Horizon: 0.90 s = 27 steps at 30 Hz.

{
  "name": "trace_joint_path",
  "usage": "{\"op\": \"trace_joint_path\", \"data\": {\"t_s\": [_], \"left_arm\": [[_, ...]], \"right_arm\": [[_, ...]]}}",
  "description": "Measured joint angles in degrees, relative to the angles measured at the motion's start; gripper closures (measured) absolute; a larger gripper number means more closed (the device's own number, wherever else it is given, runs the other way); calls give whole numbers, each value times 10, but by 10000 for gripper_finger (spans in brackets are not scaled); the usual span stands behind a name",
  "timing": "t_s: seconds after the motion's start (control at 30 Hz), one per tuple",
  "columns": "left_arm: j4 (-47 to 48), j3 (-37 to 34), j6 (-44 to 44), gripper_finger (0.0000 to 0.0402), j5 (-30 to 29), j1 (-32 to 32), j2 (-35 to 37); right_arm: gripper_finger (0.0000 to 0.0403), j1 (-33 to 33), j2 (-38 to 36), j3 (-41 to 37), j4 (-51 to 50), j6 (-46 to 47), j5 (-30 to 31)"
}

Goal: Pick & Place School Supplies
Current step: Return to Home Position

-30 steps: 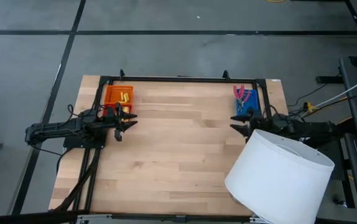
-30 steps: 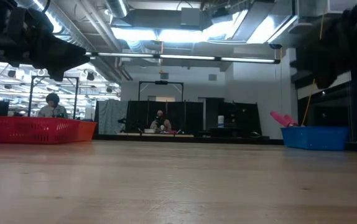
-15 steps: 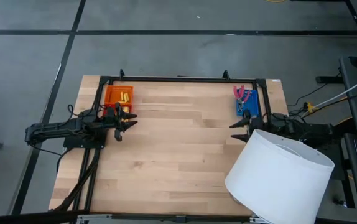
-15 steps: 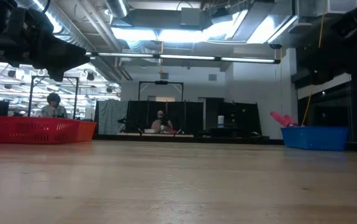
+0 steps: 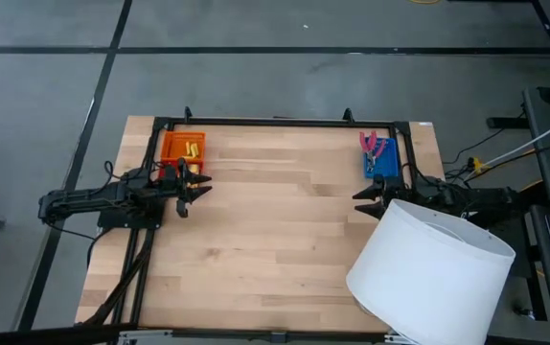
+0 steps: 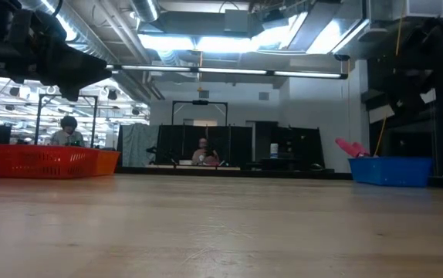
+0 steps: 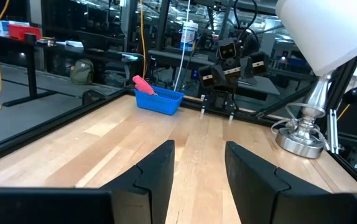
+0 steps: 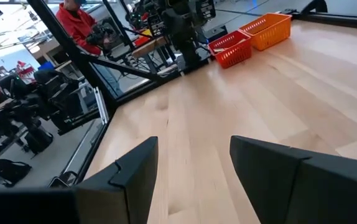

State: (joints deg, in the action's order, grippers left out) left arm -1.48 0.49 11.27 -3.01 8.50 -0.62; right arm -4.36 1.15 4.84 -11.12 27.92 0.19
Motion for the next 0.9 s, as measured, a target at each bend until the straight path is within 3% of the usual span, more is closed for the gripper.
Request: {"op": "trace_joint_path", "data": {"t_s": [0.9], "left_arm": [[0,0,0,263,0,0,0]], "right_arm": [[198,0,0,0,0,1,0]]}}
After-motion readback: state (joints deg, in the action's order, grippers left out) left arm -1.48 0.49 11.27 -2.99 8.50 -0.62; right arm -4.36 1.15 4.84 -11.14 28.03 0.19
